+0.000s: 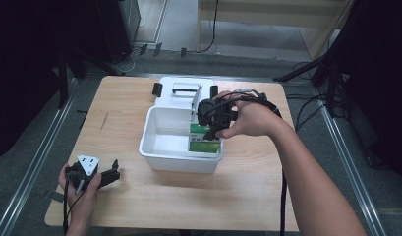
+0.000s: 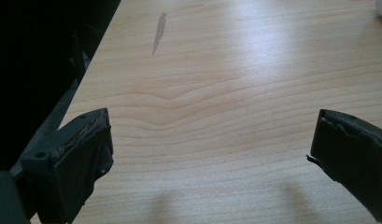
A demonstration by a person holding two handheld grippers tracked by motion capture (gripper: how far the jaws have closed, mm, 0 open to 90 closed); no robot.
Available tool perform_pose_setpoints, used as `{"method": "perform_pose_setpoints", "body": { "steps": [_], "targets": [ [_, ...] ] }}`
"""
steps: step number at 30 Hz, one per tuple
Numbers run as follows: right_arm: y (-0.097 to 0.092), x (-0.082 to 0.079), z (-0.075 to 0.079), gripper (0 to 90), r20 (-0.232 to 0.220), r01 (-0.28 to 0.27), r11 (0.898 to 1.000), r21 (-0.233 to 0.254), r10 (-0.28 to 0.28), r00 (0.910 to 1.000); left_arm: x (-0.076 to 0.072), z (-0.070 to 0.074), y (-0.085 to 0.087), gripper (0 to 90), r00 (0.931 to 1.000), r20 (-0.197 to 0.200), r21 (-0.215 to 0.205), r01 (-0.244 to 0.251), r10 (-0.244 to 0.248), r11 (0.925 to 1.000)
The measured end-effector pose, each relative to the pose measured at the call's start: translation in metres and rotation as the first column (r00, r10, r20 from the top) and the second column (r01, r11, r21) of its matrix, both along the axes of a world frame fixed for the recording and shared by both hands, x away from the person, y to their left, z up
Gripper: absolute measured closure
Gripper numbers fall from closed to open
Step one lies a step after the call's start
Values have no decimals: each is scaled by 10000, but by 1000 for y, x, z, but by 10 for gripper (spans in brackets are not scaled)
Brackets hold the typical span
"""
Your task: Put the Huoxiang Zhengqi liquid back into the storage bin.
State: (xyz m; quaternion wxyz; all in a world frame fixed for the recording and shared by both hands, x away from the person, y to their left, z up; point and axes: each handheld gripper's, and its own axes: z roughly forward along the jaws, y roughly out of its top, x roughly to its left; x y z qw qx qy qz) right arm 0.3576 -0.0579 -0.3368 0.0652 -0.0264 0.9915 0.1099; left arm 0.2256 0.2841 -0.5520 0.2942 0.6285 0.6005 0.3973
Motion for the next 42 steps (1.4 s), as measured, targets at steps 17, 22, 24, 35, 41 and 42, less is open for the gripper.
{"method": "perform_pose_setpoints", "body": {
  "steps": [17,22,24,35,41,42],
  "targets": [
    [4,3,-27,635,-101,17,9995,-310,-20,9999,0,0,0,0,10000,-3,20,-5,5,10000],
    [6,3,-34,636,-154,203,9989,-420,-209,9997,0,0,0,0,10000,0,17,-8,8,10000],
    [7,3,-38,636,-135,88,9988,-475,-95,9999,0,0,0,0,10000,-16,11,3,-3,10000],
    [7,3,-39,632,-187,254,9988,-412,-262,9995,0,0,0,0,10000,-10,8,-3,3,10000],
    [5,3,-37,609,-229,329,9991,-252,-335,9992,0,0,0,0,10000,-34,45,14,-14,10000],
    [5,3,-37,604,-251,384,9990,-244,-390,9989,0,0,0,0,10000,-34,45,14,-14,10000]
  ]
}}
